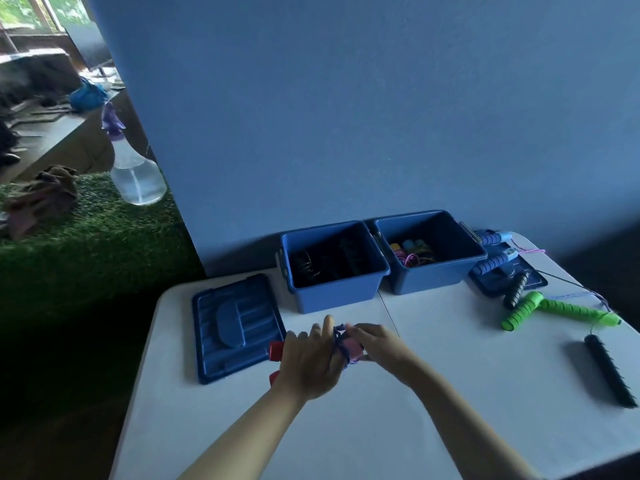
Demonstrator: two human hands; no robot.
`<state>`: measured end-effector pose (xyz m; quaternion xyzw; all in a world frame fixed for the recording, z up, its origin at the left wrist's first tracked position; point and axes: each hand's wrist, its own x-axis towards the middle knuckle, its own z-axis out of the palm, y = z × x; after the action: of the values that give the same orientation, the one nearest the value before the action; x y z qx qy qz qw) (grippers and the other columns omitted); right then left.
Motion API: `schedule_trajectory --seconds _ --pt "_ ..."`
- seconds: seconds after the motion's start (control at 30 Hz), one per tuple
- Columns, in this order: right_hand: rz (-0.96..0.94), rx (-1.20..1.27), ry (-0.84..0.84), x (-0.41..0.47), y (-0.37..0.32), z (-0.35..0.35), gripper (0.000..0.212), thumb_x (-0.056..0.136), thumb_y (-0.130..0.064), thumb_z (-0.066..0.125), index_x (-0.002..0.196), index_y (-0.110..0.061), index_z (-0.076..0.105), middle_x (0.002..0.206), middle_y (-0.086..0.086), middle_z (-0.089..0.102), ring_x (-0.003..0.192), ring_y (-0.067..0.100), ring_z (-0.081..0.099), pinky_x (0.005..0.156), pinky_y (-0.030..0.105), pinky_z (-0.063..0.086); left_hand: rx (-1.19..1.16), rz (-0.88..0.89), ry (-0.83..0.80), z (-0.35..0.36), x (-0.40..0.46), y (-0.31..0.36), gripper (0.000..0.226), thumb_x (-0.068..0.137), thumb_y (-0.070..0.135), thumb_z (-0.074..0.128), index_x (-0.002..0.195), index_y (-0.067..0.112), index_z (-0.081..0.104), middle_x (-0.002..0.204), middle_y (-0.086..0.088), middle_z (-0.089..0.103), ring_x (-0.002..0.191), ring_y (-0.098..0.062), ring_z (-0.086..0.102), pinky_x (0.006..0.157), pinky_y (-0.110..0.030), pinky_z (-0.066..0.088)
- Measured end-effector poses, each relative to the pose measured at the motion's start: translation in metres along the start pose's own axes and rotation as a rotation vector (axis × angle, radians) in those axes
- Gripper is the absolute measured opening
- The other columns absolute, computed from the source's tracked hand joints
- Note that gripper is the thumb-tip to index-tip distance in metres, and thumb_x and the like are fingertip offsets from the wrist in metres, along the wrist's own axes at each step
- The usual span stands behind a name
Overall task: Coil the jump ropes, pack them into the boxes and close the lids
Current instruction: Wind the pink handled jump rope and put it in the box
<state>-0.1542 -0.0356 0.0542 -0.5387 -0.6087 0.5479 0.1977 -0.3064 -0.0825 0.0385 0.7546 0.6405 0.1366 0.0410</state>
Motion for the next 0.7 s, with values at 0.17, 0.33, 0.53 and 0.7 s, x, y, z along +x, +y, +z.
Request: schedule_trajectory --seconds 0.17,0.33,0.53,0.7 --pt "-0.039 0.115 0.228 -0.003 0.008 0.000 0.022 0.089 -0.037 0.059 0.109 -0.026 0.056 0.104 -0.001 0.064 0.087 0.014 0.058 0.083 0.036 0.049 -0.307 -0.234 0.044 0.008 0.009 0.028 0.052 0.086 0.061 0.012 0.118 0.029 0.036 0.098 0.002 0.059 0.087 -0.023 0.062 0.077 -0.042 0.045" --pt "0.064 0.330 0.312 -0.007 0.004 -0.027 0.025 0.086 -0.037 0.064 0.109 -0.034 0.057 0.096 -0.009 0.064 0.088 0.014 0.062 0.075 0.037 0.053 -0.688 -0.377 -0.063 0.021 0.024 0.059 0.039 0.083 0.067 0.036 0.113 0.043 0.034 0.101 0.003 0.050 0.096 -0.017 0.056 0.085 -0.045 0.050" --pt "-0.012 0.479 0.257 -0.009 0.015 -0.051 0.017 0.095 -0.035 0.049 0.103 -0.035 0.064 0.099 0.005 0.071 0.084 0.016 0.067 0.072 0.034 0.055 -0.993 -0.634 -0.053 0.014 0.048 0.087 0.053 0.092 0.059 0.044 0.124 0.016 0.049 0.110 -0.008 0.053 0.092 -0.017 0.058 0.074 -0.026 0.043" --pt "-0.090 0.482 0.108 -0.012 0.029 -0.066 0.025 0.096 -0.017 0.051 0.120 -0.014 0.056 0.105 0.003 0.068 0.092 0.012 0.064 0.078 0.026 0.049 -1.063 -0.722 -0.059 0.015 0.057 0.094 0.048 0.092 0.064 0.036 0.101 0.025 0.063 0.092 0.001 0.066 0.083 -0.010 0.061 0.066 -0.027 0.044"
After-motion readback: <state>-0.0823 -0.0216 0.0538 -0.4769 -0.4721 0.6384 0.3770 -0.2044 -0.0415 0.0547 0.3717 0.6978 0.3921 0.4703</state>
